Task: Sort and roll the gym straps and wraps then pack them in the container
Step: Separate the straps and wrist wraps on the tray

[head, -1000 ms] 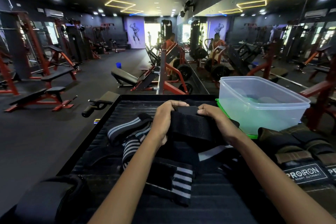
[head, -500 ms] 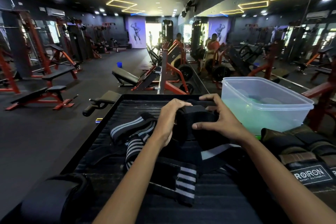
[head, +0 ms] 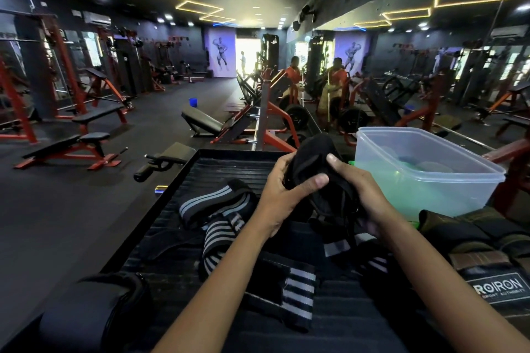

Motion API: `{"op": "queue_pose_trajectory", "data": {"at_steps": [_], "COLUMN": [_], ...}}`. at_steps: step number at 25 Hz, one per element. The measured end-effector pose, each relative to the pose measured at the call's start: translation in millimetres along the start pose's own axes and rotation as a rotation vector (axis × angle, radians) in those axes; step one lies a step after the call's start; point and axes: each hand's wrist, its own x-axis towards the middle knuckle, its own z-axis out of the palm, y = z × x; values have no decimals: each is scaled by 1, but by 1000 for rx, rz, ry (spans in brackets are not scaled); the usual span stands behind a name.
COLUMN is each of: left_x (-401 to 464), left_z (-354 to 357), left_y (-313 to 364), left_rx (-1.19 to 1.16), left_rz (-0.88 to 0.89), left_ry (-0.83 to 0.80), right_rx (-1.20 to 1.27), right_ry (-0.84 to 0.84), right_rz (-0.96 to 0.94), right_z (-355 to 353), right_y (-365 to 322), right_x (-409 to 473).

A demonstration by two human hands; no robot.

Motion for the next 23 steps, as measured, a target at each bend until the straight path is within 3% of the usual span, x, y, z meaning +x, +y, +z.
{"op": "queue_pose_trajectory", "data": {"at_steps": [7, 10, 15, 20, 23], "left_x": [3, -1, -9, -11, -9], "left_z": [1, 1, 2, 0, -2], "left_y": [2, 6, 10, 8, 13], "left_rx": [-237, -291, -219, -229, -12], "left_rz": [-72, -87, -67, -60, -27], "left_ry": [106, 94, -104, -208, -324], "right_rx": [-283, -254, -100, -9, -19], "right_ry": [69, 10, 112, 103, 268], "right_rz": [84, 158, 118, 101, 80], "right_z": [-5, -20, -37, -42, -45], "right_y": [-10, -25, -33, -36, -42], "right_x": [6, -2, 1, 2, -2]}}
